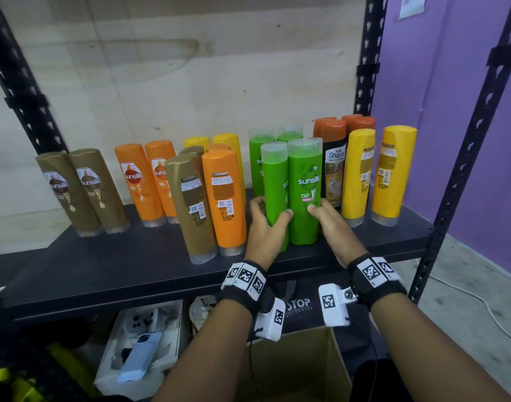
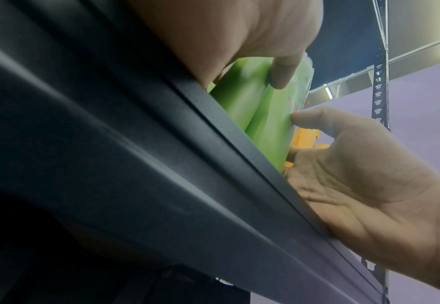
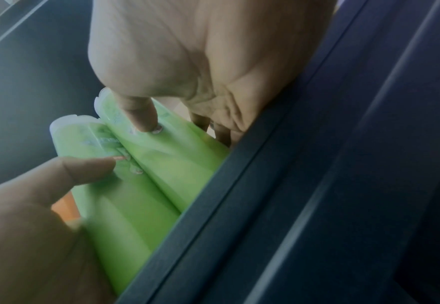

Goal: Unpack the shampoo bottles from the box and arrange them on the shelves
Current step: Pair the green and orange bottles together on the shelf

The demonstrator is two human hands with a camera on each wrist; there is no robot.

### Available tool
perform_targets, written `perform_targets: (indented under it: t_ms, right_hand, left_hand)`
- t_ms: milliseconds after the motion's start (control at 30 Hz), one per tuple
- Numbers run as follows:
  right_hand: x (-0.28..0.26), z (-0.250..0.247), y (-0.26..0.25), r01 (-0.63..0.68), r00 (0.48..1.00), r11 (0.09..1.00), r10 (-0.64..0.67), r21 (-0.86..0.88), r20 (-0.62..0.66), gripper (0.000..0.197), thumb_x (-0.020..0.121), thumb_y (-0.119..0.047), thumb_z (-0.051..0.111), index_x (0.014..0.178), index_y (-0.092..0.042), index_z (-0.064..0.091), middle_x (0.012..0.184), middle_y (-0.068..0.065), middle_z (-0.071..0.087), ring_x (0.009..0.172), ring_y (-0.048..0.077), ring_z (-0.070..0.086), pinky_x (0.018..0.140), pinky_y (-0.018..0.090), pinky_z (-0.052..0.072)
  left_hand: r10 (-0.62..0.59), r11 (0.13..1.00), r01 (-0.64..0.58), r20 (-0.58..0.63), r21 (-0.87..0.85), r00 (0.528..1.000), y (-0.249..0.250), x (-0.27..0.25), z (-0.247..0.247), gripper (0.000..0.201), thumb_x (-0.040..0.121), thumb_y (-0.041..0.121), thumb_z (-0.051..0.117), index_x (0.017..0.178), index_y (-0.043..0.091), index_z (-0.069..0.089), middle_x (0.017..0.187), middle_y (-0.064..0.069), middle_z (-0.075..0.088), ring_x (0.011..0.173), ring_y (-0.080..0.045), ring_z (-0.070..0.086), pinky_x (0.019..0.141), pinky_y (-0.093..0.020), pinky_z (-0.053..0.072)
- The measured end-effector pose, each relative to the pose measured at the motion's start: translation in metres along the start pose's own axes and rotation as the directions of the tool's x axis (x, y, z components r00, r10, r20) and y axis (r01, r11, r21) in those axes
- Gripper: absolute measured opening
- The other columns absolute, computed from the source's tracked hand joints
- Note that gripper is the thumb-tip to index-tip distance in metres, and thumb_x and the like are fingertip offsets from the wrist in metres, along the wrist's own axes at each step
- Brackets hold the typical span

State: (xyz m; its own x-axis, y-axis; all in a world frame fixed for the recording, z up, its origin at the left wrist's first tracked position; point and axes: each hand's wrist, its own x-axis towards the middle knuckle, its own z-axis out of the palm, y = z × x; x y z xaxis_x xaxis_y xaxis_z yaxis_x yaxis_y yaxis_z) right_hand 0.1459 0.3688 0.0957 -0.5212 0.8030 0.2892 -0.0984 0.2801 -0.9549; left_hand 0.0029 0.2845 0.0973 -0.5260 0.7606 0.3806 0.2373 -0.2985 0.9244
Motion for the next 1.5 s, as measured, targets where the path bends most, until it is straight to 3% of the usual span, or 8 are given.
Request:
perform_targets:
  t_ms: [100, 267, 500, 833, 933, 1200, 1367, 1500]
  right_hand:
    - [-0.001, 0.0, 0.0, 0.006, 1.0, 1.0, -0.007, -0.005, -0.003, 0.034, 0.092, -0.055, 0.056, 0.124, -0.049, 0.065, 0.129, -0.016, 0.069, 0.12, 0.003, 0.063, 0.11, 0.046, 0.045]
    - [-0.002, 0.0, -0.001, 0.011, 1.0, 1.0, -0.011, 0.028, 0.005, 0.034, 0.091, -0.053, 0.058, 0.123, -0.048, 0.067, 0.128, -0.016, 0.069, 0.12, 0.002, 0.063, 0.106, 0.042, 0.045]
    - [-0.002, 0.0, 0.0, -0.004, 1.0, 1.0, 0.004, 0.027, -0.013, 0.031, 0.091, -0.056, 0.055, 0.12, -0.053, 0.066, 0.128, -0.021, 0.068, 0.118, -0.004, 0.062, 0.108, 0.04, 0.042]
    - [-0.006, 0.002, -0.002, 0.05, 0.999, 0.998, -0.049, 0.036, -0.017, 0.033, 0.092, -0.049, 0.059, 0.124, -0.045, 0.064, 0.129, -0.014, 0.069, 0.123, 0.005, 0.062, 0.111, 0.043, 0.043]
    - [-0.009, 0.003, -0.003, 0.079, 0.996, 0.996, -0.077, 0.046, -0.046, 0.044, 0.092, -0.057, 0.064, 0.133, -0.047, 0.052, 0.13, -0.016, 0.066, 0.124, 0.005, 0.061, 0.107, 0.038, 0.046]
    - [-0.013, 0.003, -0.009, 0.065, 0.997, 0.997, -0.067, -0.052, -0.042, 0.058, 0.087, -0.074, 0.063, 0.137, -0.054, 0.042, 0.137, -0.021, 0.061, 0.13, 0.001, 0.055, 0.113, 0.045, 0.044]
    - [-0.016, 0.001, -0.016, 0.044, 0.999, 0.985, -0.046, -0.169, -0.01, 0.062, 0.082, -0.084, 0.056, 0.135, -0.054, 0.044, 0.135, -0.028, 0.059, 0.127, -0.007, 0.053, 0.115, 0.044, 0.042]
    - [-0.017, -0.004, -0.029, 0.077, 0.995, 0.976, -0.087, -0.205, -0.043, 0.07, 0.08, -0.079, 0.062, 0.135, -0.039, 0.048, 0.128, -0.019, 0.064, 0.122, 0.002, 0.059, 0.106, 0.037, 0.051]
  left_hand:
    - [0.002, 1.0, -0.002, 0.0, -0.02, 1.0, 0.002, -0.002, -0.002, 0.07, 0.071, 0.053, 0.065, 0.133, 0.028, 0.044, 0.114, 0.02, 0.063, 0.096, 0.015, 0.062, 0.079, -0.011, 0.046]
    - [-0.017, 0.996, 0.018, 0.005, -0.083, 1.0, 0.004, -0.003, -0.008, 0.037, 0.076, 0.044, 0.062, 0.112, 0.04, 0.064, 0.107, 0.021, 0.071, 0.101, 0.003, 0.065, 0.088, -0.028, 0.048]
    - [-0.036, 0.996, 0.032, -0.047, -0.083, 0.998, 0.007, -0.004, -0.008, 0.037, 0.079, 0.043, 0.055, 0.116, 0.045, 0.052, 0.101, 0.037, 0.065, 0.094, 0.016, 0.059, 0.082, -0.023, 0.043]
    - [-0.001, 0.996, -0.006, -0.074, -0.09, 0.997, 0.002, -0.004, -0.008, 0.04, 0.078, 0.049, 0.05, 0.116, 0.038, 0.055, 0.101, 0.028, 0.066, 0.095, 0.007, 0.06, 0.085, -0.032, 0.044]
    - [0.011, 0.998, -0.014, -0.048, -0.063, 0.999, 0.002, -0.006, -0.007, 0.041, 0.08, 0.044, 0.057, 0.12, 0.043, 0.049, 0.106, 0.031, 0.066, 0.097, 0.014, 0.06, 0.086, -0.023, 0.044]
    - [0.119, 0.987, -0.11, -0.077, 0.121, 0.99, 0.007, -0.014, -0.001, 0.068, 0.091, 0.019, 0.067, 0.149, 0.017, 0.032, 0.132, 0.002, 0.057, 0.109, 0.008, 0.057, 0.089, -0.001, 0.039]
    - [0.187, 0.961, -0.166, -0.076, 0.223, 0.979, 0.017, -0.024, -0.006, 0.069, 0.092, 0.009, 0.069, 0.15, 0.012, 0.032, 0.136, -0.005, 0.057, 0.118, -0.008, 0.055, 0.095, -0.004, 0.038]
    - [0.137, 0.96, -0.126, -0.024, 0.251, 0.99, 0.029, -0.025, -0.013, 0.079, 0.093, 0.011, 0.07, 0.156, 0.018, 0.023, 0.142, -0.001, 0.055, 0.122, -0.009, 0.056, 0.097, -0.01, 0.04]
